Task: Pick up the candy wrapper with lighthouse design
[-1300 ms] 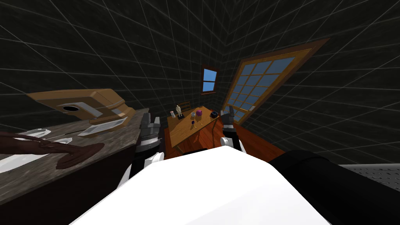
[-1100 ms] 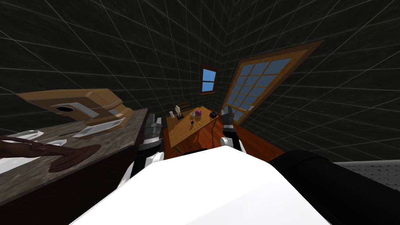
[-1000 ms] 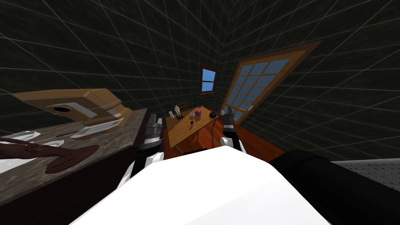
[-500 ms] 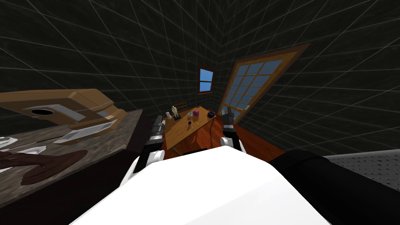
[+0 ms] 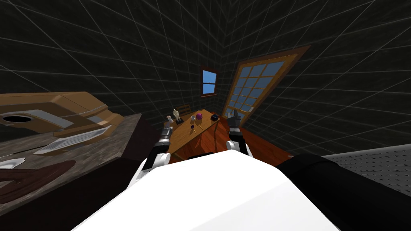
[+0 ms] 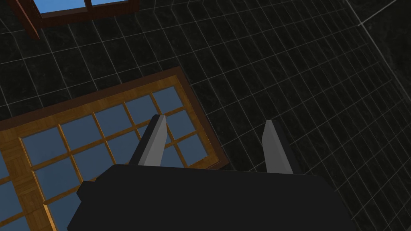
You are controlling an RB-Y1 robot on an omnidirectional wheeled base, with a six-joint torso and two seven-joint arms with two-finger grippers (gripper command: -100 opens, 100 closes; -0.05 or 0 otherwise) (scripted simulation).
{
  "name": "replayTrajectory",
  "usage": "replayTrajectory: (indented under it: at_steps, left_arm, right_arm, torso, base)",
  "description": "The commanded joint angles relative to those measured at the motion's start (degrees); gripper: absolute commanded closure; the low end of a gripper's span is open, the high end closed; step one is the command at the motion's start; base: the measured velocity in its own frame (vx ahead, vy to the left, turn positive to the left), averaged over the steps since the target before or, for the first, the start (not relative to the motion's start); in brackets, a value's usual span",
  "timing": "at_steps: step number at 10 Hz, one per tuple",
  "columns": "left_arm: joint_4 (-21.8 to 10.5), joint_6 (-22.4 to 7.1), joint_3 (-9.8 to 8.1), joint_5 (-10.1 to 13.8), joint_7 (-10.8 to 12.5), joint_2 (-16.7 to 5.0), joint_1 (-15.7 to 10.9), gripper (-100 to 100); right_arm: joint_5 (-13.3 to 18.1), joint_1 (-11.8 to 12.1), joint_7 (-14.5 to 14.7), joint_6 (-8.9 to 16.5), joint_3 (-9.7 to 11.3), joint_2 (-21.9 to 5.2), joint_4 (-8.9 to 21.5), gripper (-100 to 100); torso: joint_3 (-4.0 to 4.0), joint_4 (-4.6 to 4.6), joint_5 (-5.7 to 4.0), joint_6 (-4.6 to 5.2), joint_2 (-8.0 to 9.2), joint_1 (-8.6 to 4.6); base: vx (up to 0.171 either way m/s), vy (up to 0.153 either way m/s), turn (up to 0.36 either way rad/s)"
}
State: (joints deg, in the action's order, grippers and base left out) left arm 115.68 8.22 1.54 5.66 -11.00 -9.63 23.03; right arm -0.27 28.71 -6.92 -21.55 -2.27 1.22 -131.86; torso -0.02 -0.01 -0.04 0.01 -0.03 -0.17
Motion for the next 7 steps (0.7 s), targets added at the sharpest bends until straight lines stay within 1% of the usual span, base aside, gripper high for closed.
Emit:
replayTrajectory:
  at_steps: [1,2,3,4,5,6,7]
  left_arm:
    - [-0.75,-1.61,0.18,0.54,-0.69,-0.07,-0.13,-100]
    - [-2.68,-4.05,0.23,1.78,-1.75,-0.36,-1.22,-100]
    - [-2.68,-4.37,0.23,1.78,-1.75,-0.36,-1.22,-100]
    - [-4.67,-6.59,0.29,3.01,-2.83,-0.62,-2.35,-100]
    - [-4.67,-7.18,0.29,3.01,-2.83,-0.62,-2.35,-100]
    - [-6.71,-9.23,0.36,4.21,-3.94,-0.86,-3.53,-100]
    - [-6.71,-10.04,0.36,4.21,-3.94,-0.86,-3.53,-100]
  right_arm:
    - [0.0,0.0,0.0,0.0,0.0,0.0,0.0,0]
    - [0.0,0.0,0.0,0.0,0.0,0.0,0.0,0]
    - [0.0,0.0,0.0,0.0,0.0,0.0,0.0,0]
    - [0.0,0.0,0.0,0.0,0.0,0.0,0.0,0]
    - [0.0,0.0,0.0,0.0,0.0,0.0,0.0,0]
    - [0.0,0.0,0.0,0.0,0.0,0.0,0.0,0]
    - [0.0,0.0,0.0,0.0,0.0,0.0,0.0,0]
  torso:
    - [0.0,0.0,0.0,0.0,0.0,0.0]
    - [0.0,0.0,0.0,-0.02,0.01,0.01]
    - [-0.01,0.0,-0.01,0.0,-0.02,-0.04]
    - [0.0,0.0,-0.01,-0.02,0.0,-0.01]
    - [0.0,0.0,-0.01,-0.01,0.0,-0.04]
    - [0.0,0.0,-0.01,-0.02,0.0,-0.01]
    - [0.0,0.0,-0.01,-0.01,0.0,-0.04]
  base:
    - [0.008,-0.042,-0.032]
    - [0.014,-0.057,-0.074]
    - [0.009,-0.047,-0.032]
    - [0.009,-0.057,-0.073]
    - [0.01,-0.047,-0.027]
    - [0.01,-0.055,-0.07]
    - [0.008,-0.047,-0.038]
